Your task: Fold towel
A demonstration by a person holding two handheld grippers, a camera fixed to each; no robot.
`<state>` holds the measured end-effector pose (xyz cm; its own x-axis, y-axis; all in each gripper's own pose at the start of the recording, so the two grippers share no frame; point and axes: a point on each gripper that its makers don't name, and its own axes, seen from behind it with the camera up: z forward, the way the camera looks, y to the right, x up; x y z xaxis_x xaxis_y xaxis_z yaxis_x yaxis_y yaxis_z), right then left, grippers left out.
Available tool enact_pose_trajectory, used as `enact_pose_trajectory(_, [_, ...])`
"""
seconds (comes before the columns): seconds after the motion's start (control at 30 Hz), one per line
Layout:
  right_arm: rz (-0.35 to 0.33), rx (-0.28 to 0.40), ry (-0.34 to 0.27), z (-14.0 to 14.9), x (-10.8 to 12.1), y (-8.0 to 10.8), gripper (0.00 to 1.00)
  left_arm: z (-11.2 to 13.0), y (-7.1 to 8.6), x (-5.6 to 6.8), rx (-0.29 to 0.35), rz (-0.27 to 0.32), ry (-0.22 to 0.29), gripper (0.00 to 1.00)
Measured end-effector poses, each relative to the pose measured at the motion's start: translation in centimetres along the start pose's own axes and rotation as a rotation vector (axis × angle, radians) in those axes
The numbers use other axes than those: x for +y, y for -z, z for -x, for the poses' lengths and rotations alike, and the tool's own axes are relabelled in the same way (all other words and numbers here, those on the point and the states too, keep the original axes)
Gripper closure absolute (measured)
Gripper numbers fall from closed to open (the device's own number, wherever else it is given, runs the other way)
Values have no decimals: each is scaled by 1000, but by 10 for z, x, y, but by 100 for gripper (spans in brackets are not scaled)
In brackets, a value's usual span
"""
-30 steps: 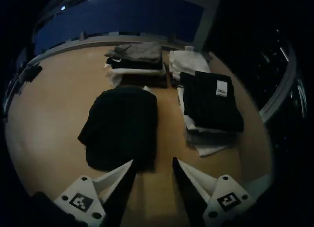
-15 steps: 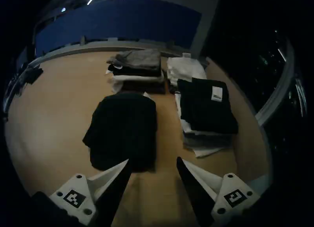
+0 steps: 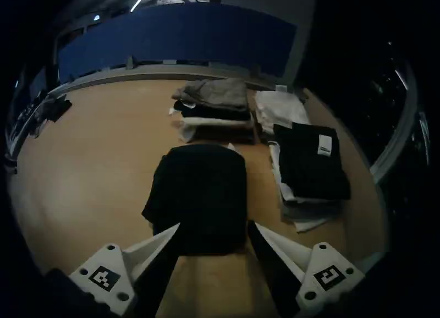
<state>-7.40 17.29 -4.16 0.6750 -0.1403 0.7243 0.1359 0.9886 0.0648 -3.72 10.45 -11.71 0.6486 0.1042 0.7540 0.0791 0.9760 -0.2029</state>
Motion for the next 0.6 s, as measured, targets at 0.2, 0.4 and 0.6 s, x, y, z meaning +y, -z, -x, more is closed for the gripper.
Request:
enact_pose_trajectory(0.2, [-22,3,10,-3,-11,-4,15,1,1,-1,0,-3,0,4])
enact_pose_trajectory(0.4, [-41,-2,15,-1,-16,-9,15,3,1,-1,-3,-3,0,4])
enact_pose_trajectory(0.6, [-38,-47,0,17,-10,-19,15,7,1,-1,-10,-6,-11,4])
